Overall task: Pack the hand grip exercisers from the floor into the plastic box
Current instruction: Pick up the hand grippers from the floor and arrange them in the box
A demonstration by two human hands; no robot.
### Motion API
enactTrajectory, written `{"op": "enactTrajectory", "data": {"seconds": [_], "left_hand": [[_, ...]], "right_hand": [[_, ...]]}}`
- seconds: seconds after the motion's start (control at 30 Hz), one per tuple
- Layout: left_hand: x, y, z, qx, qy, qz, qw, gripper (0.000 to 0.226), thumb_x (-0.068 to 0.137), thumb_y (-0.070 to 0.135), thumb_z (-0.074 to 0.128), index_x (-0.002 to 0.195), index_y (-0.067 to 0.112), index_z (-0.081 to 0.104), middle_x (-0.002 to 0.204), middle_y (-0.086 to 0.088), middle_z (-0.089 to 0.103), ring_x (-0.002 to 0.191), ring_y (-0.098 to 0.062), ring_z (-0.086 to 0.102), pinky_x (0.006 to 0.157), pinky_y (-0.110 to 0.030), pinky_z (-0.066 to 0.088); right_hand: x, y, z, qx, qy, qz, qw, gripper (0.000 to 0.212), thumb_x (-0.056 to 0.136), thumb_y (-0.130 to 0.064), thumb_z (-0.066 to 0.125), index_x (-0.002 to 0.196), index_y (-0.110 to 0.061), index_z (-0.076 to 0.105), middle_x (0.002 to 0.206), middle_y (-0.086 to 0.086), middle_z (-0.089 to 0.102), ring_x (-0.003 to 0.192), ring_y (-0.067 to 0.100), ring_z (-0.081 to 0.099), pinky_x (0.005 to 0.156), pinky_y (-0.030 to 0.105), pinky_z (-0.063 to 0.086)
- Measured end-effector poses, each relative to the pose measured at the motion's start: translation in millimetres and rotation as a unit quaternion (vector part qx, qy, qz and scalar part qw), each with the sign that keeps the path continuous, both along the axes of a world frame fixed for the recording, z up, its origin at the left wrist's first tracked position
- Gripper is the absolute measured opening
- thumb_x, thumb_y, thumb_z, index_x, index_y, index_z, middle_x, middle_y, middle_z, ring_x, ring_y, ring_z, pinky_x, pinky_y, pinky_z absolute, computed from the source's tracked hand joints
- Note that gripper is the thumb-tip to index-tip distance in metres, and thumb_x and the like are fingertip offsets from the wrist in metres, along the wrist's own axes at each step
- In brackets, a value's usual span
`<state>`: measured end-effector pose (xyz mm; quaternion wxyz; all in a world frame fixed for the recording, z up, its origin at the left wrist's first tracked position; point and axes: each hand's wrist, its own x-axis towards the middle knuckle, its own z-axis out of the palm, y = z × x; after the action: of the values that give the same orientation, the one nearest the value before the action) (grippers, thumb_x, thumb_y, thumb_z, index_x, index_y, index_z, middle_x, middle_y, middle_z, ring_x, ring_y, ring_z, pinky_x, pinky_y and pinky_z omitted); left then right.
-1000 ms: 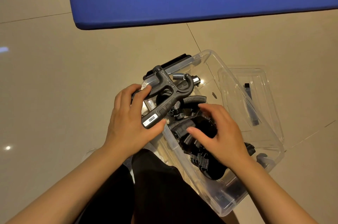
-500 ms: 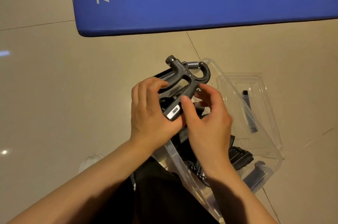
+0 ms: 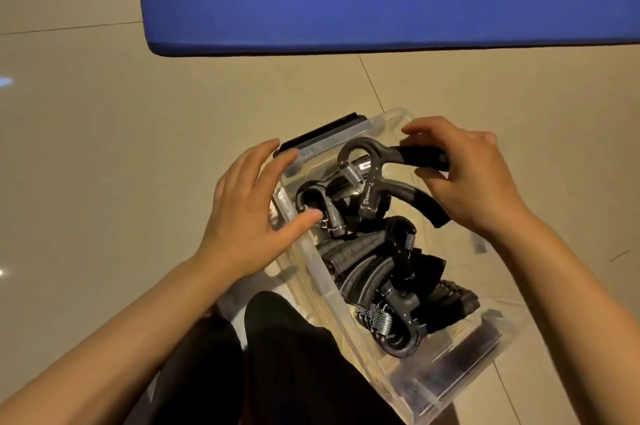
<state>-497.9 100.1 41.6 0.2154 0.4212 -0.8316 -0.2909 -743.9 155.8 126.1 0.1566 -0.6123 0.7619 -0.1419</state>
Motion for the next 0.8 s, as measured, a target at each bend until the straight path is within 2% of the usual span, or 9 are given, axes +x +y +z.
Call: {"op": "enactTrajectory", "data": {"seconds": [0.13, 0.23, 0.3, 0.4, 0.47, 0.57, 0.6, 0.67, 0.8], "left_hand": [[4, -2, -8, 0.077, -0.037, -0.084, 0.993, 0.108, 0.061, 0.086, 0.045, 0.147, 0.038, -0.001, 0.157, 0.010, -0.001, 0.144, -0.009, -0.003, 0.114, -0.038, 0.007], [5, -3, -12, 0.088, -0.052, -0.096, 0.990, 0.116, 0.056, 0.088, 0.047, 0.144, 0.039, -0.010, 0.155, 0.016, -0.013, 0.141, -0.004, -0.016, 0.113, -0.033, 0.001], [4, -3, -11, 0.087, -0.062, -0.097, 0.990, 0.116, 0.056, 0.088, 0.046, 0.144, 0.039, -0.012, 0.154, 0.016, -0.016, 0.141, -0.004, -0.018, 0.111, -0.032, 0.001], [3, -2, -11, 0.095, -0.063, -0.099, 0.989, 0.116, 0.057, 0.087, 0.046, 0.144, 0.039, -0.014, 0.153, 0.018, -0.019, 0.141, -0.003, -0.017, 0.111, -0.031, 0.003], [3, -3, -10, 0.102, -0.054, -0.097, 0.989, 0.116, 0.057, 0.086, 0.048, 0.144, 0.040, -0.013, 0.151, 0.023, -0.019, 0.138, 0.003, -0.014, 0.110, -0.028, 0.005], [2, -3, -11, 0.114, -0.049, -0.096, 0.988, 0.117, 0.056, 0.085, 0.049, 0.145, 0.038, -0.010, 0.151, 0.024, -0.014, 0.134, 0.007, -0.007, 0.109, -0.027, 0.009], [2, -3, -11, 0.114, -0.048, -0.097, 0.988, 0.117, 0.056, 0.085, 0.048, 0.146, 0.037, -0.009, 0.152, 0.022, -0.012, 0.134, 0.006, -0.006, 0.109, -0.027, 0.010], [2, -4, -11, 0.115, -0.049, -0.096, 0.988, 0.118, 0.057, 0.085, 0.049, 0.146, 0.036, -0.009, 0.153, 0.020, -0.010, 0.134, 0.005, -0.004, 0.109, -0.028, 0.011], [3, -4, -12, 0.109, -0.056, -0.092, 0.988, 0.118, 0.058, 0.086, 0.048, 0.148, 0.032, -0.006, 0.155, 0.016, -0.007, 0.142, -0.008, -0.002, 0.116, -0.039, 0.013]], "right_hand": [[0, -10, -8, 0.042, 0.043, 0.100, 0.993, 0.053, 0.078, 0.003, 0.064, 0.122, -0.026, 0.055, 0.112, -0.009, 0.065, 0.107, 0.018, 0.051, 0.087, 0.024, 0.017], [10, -20, -33, 0.053, 0.062, 0.171, 0.982, 0.049, 0.077, 0.001, 0.064, 0.119, -0.024, 0.060, 0.114, -0.003, 0.066, 0.112, 0.022, 0.054, 0.095, 0.026, 0.017], [12, -26, -49, 0.027, 0.130, 0.228, 0.965, 0.049, 0.075, 0.002, 0.063, 0.117, -0.022, 0.062, 0.117, -0.003, 0.065, 0.119, 0.022, 0.052, 0.104, 0.035, 0.016], [8, -22, -60, -0.011, 0.182, 0.210, 0.961, 0.046, 0.075, -0.002, 0.066, 0.118, -0.019, 0.062, 0.124, 0.002, 0.061, 0.120, 0.027, 0.050, 0.101, 0.042, 0.028], [5, -11, -63, 0.032, 0.174, 0.194, 0.965, 0.051, 0.078, -0.020, 0.068, 0.127, -0.020, 0.055, 0.134, 0.004, 0.053, 0.126, 0.029, 0.045, 0.100, 0.044, 0.034], [1, 6, -73, 0.166, 0.147, 0.163, 0.961, 0.076, 0.080, -0.040, 0.065, 0.146, -0.029, 0.028, 0.156, -0.001, 0.019, 0.138, 0.030, 0.025, 0.107, 0.045, 0.030], [0, 9, -77, 0.179, 0.129, 0.150, 0.964, 0.081, 0.080, -0.037, 0.066, 0.148, -0.030, 0.022, 0.158, -0.002, 0.010, 0.138, 0.030, 0.025, 0.105, 0.044, 0.033], [4, 8, -82, 0.158, 0.097, 0.129, 0.974, 0.086, 0.078, -0.023, 0.071, 0.148, -0.028, 0.023, 0.158, 0.000, 0.008, 0.124, 0.030, 0.042, 0.091, 0.037, 0.044], [16, -5, -82, 0.100, 0.113, 0.108, 0.983, 0.071, 0.078, -0.018, 0.072, 0.140, -0.018, 0.038, 0.150, 0.006, 0.026, 0.089, 0.028, 0.059, 0.062, 0.031, 0.044]]}}
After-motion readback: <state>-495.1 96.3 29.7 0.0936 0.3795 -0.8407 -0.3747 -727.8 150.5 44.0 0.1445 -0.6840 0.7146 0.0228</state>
